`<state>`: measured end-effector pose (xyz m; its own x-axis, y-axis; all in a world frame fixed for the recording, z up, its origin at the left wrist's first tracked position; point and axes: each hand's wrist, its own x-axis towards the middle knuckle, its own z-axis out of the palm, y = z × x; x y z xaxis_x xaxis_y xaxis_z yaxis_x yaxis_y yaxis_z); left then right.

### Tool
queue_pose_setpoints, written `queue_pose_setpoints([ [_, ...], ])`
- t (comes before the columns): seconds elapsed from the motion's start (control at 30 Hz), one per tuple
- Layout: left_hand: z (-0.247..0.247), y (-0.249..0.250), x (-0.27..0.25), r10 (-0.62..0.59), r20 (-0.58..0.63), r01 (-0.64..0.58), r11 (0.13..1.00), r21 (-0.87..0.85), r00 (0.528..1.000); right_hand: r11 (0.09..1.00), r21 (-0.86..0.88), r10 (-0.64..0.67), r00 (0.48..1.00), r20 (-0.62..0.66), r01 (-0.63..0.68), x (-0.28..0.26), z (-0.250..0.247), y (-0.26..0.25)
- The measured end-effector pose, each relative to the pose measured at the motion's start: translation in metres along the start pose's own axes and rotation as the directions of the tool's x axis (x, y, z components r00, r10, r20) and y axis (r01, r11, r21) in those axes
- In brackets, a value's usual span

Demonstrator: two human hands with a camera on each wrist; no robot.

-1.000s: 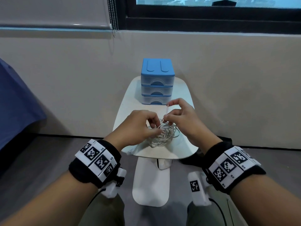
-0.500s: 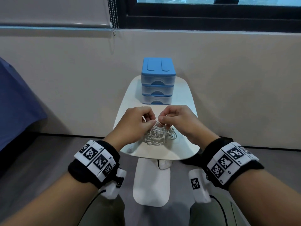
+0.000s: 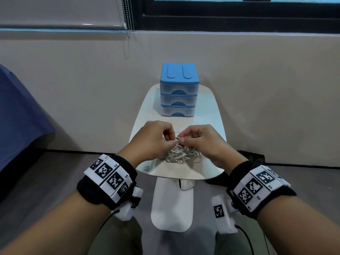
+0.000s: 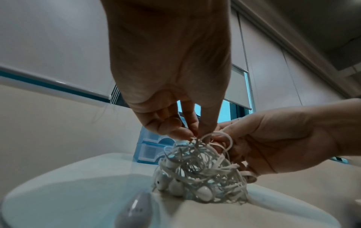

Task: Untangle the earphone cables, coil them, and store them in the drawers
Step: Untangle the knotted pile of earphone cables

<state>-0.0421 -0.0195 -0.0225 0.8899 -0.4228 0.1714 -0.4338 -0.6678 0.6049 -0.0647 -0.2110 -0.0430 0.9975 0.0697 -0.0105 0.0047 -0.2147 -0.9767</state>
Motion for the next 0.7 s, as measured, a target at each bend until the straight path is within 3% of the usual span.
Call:
queue_pose_setpoints([
  [0.17, -0.011, 0.004, -0.002, 0.043, -0.001, -0.043, 0.989, -0.139, 0.999, 0.992, -0.111, 0.023, 0.967, -0.252, -0.052, 0.008, -0.002, -0.003],
  [0.23, -0.015, 0.006, -0.003, 0.054, -0.039, -0.061, 0.981, -0.183, 0.998, 0.978, -0.207, -0.02, 0.959, -0.283, -0.041, 0.007, -0.002, -0.007],
  [0.3, -0.016, 0.006, -0.002, 0.056, -0.063, -0.067, 0.981, -0.184, 0.996, 0.97, -0.241, -0.101, 0.96, -0.262, 0.036, 0.003, 0.0, -0.017],
  [0.43, -0.013, 0.005, 0.001, 0.06, -0.089, -0.075, 0.981, -0.178, 0.994, 0.967, -0.147, -0.231, 0.961, -0.152, 0.209, -0.001, -0.001, -0.038],
  [0.57, -0.014, 0.007, 0.002, 0.069, -0.105, -0.088, 0.978, -0.189, 0.992, 0.877, -0.416, -0.288, 0.956, -0.053, 0.242, 0.002, -0.002, -0.035],
  [0.7, -0.017, 0.004, 0.003, 0.042, -0.068, -0.054, 0.979, -0.195, 0.997, 0.883, -0.398, -0.316, 0.942, -0.109, 0.25, 0.008, -0.006, -0.031],
])
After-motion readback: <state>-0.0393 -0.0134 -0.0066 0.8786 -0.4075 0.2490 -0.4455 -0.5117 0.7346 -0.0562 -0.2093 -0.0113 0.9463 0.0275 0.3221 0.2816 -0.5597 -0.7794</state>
